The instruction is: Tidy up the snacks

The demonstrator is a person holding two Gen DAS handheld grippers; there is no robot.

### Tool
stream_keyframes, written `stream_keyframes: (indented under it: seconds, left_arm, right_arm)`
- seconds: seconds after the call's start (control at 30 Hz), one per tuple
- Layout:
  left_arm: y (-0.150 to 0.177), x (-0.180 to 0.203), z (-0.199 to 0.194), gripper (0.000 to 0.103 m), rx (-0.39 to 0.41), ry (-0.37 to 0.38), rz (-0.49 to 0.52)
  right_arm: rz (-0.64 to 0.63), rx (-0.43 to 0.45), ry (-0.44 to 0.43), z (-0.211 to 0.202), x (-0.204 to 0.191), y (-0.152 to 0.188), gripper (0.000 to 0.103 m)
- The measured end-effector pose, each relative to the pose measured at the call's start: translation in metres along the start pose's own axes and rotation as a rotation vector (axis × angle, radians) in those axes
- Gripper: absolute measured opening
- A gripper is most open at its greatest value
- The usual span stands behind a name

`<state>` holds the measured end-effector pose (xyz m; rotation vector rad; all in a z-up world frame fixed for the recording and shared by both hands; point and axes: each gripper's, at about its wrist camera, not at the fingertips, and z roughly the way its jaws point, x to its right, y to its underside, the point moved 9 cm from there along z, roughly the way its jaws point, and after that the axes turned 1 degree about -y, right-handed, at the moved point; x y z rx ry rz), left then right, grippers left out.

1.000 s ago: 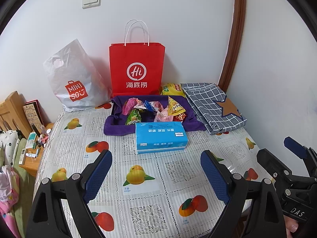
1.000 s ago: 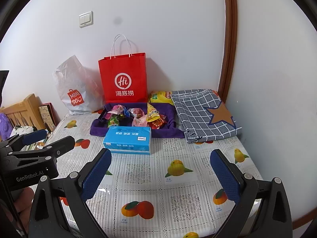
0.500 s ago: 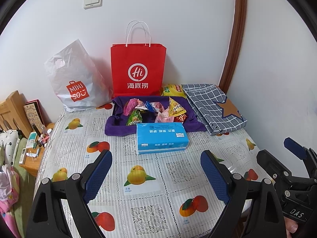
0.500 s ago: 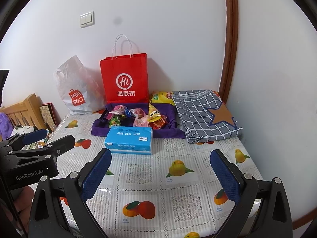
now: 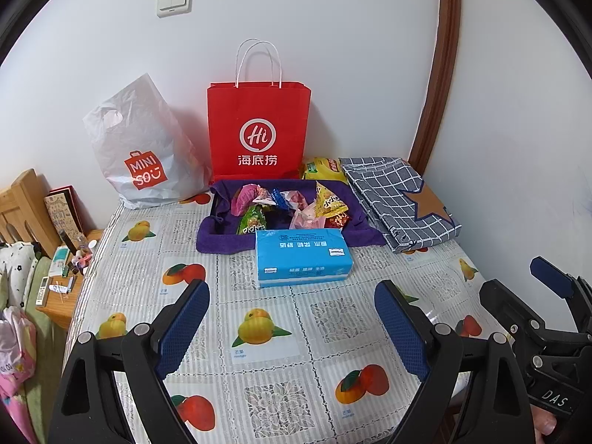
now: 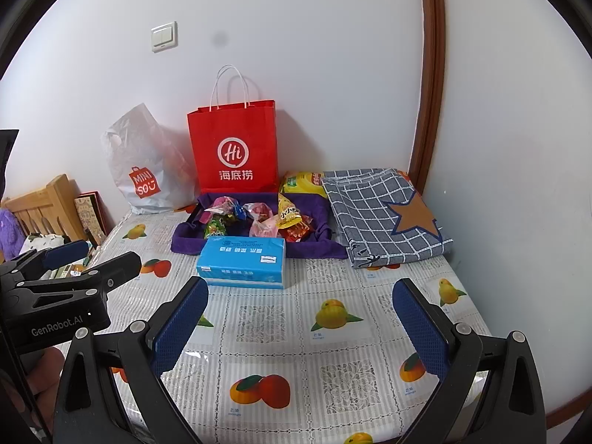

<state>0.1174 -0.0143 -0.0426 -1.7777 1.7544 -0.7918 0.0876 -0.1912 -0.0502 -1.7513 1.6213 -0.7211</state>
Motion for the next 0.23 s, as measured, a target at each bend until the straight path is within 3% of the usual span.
stream_keyframes:
  seconds: [0.23]
  left_arm:
    - [-0.0011, -0.0023, -0.0009, 0.091, 0.004, -0.006, 0.0]
  right_arm:
    - [-0.008, 0.002, -0.004, -0.0006, -0.0004, -0.0014, 0.099]
